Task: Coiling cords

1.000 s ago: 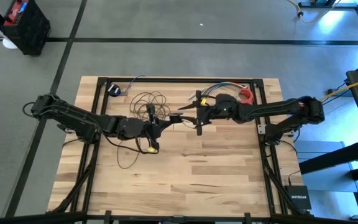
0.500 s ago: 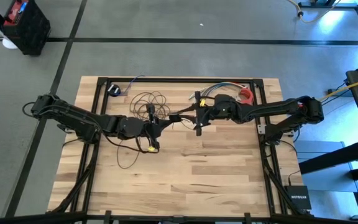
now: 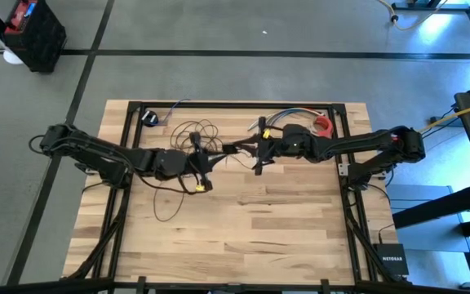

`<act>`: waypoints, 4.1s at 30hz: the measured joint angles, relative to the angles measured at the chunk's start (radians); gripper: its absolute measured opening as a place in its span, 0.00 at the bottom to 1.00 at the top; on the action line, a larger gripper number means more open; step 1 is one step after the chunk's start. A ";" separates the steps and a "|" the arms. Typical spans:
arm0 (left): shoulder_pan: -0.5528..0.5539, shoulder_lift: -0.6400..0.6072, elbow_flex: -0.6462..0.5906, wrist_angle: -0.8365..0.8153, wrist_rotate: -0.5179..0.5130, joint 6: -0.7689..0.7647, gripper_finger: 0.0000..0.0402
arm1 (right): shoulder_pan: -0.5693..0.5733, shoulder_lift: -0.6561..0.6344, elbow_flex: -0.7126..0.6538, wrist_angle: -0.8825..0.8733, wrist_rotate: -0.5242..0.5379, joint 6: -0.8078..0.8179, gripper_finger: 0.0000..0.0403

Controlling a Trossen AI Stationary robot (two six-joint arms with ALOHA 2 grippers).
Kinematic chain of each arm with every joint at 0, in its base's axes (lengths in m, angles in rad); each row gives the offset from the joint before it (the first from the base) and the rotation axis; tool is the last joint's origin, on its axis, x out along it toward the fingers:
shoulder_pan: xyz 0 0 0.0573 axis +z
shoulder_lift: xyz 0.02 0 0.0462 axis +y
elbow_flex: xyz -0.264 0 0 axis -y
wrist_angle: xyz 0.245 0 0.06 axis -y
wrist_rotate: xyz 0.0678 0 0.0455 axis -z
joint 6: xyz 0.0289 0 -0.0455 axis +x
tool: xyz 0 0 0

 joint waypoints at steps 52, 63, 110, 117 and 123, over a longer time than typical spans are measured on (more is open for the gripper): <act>0.300 0.619 0.037 0.822 0.232 -0.069 0.12 | 0.084 -0.078 0.003 0.048 0.509 -0.084 0.02; 0.344 0.602 0.035 0.741 -0.060 0.104 0.06 | 0.084 -0.078 0.003 0.042 0.495 -0.080 0.02; 0.340 0.476 0.035 0.377 0.195 -0.161 0.43 | 0.084 -0.078 0.003 -0.001 0.464 -0.105 0.02; 0.340 0.476 0.035 0.377 0.195 -0.154 0.43 | 0.084 -0.078 0.003 0.005 0.354 -0.105 0.02; 0.340 0.476 0.035 0.377 0.195 -0.157 0.43 | 0.083 -0.078 0.003 0.010 0.344 -0.083 0.02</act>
